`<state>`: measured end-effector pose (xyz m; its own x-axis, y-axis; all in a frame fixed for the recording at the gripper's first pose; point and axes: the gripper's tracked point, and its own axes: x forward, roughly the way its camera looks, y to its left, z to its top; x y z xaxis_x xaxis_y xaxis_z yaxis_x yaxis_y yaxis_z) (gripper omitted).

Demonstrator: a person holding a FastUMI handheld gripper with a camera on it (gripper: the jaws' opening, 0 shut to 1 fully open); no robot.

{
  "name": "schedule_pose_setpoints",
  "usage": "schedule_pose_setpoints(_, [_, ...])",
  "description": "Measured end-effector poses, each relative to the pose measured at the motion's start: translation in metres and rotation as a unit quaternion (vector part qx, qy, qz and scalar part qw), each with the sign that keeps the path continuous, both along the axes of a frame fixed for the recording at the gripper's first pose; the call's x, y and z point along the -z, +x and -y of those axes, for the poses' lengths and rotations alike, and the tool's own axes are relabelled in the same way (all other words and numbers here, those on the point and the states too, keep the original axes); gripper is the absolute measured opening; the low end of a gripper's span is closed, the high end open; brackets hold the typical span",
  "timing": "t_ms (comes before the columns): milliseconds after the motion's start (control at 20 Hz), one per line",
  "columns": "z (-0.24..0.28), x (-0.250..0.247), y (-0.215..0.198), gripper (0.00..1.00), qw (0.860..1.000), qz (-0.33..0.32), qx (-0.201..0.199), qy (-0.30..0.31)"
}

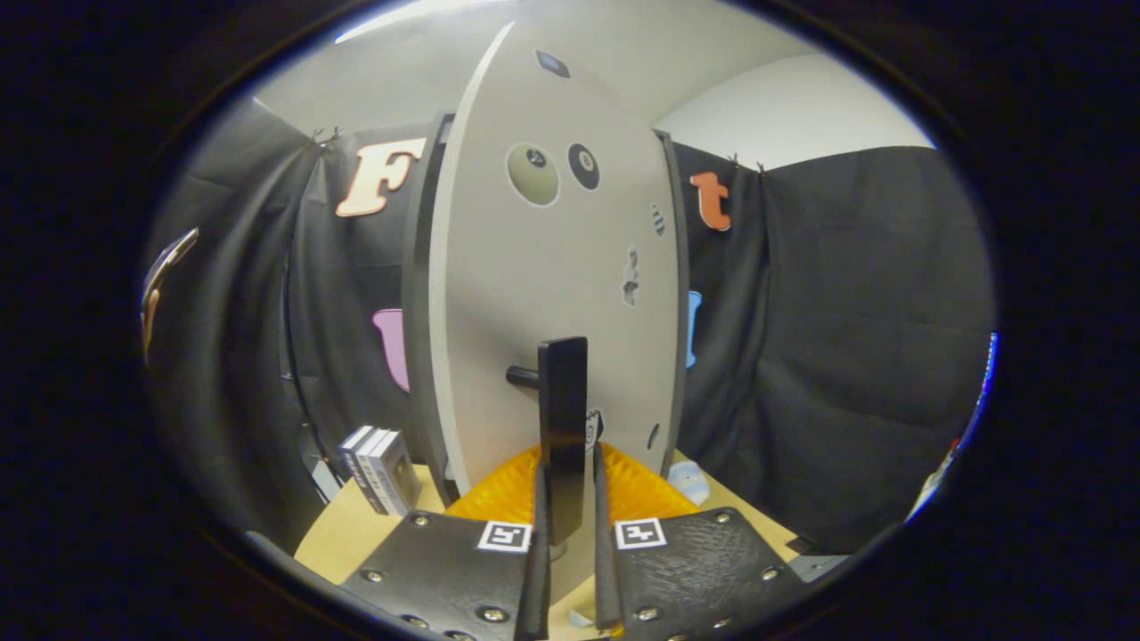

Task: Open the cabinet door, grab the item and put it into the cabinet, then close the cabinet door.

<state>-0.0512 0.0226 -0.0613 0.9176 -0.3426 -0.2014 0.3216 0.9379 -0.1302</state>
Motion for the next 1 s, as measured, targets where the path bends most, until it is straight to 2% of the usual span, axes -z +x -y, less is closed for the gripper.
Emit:
schedule_pose_setpoints(300, [0.035, -0.009, -0.02, 0.2, 0.998, 0.008, 0.054, -0.038])
schedule_pose_setpoints(450, [0.055, -0.012, -0.032, 0.2, 0.996, 0.013, 0.087, -0.028])
schedule_pose_setpoints(500, [0.058, -0.011, -0.031, 0.2, 0.996, 0.013, 0.086, -0.013])
schedule_pose_setpoints(600, [0.07, -0.012, -0.034, 0.05, 0.995, 0.019, 0.1, 0.002])
schedule_pose_setpoints(850, [0.086, -0.01, -0.047, 0.04, 0.997, 0.0, 0.07, 0.01])
schedule_pose_setpoints(1000, [0.099, -0.015, -0.064, 0.04, 0.996, 0.003, 0.091, 0.011])
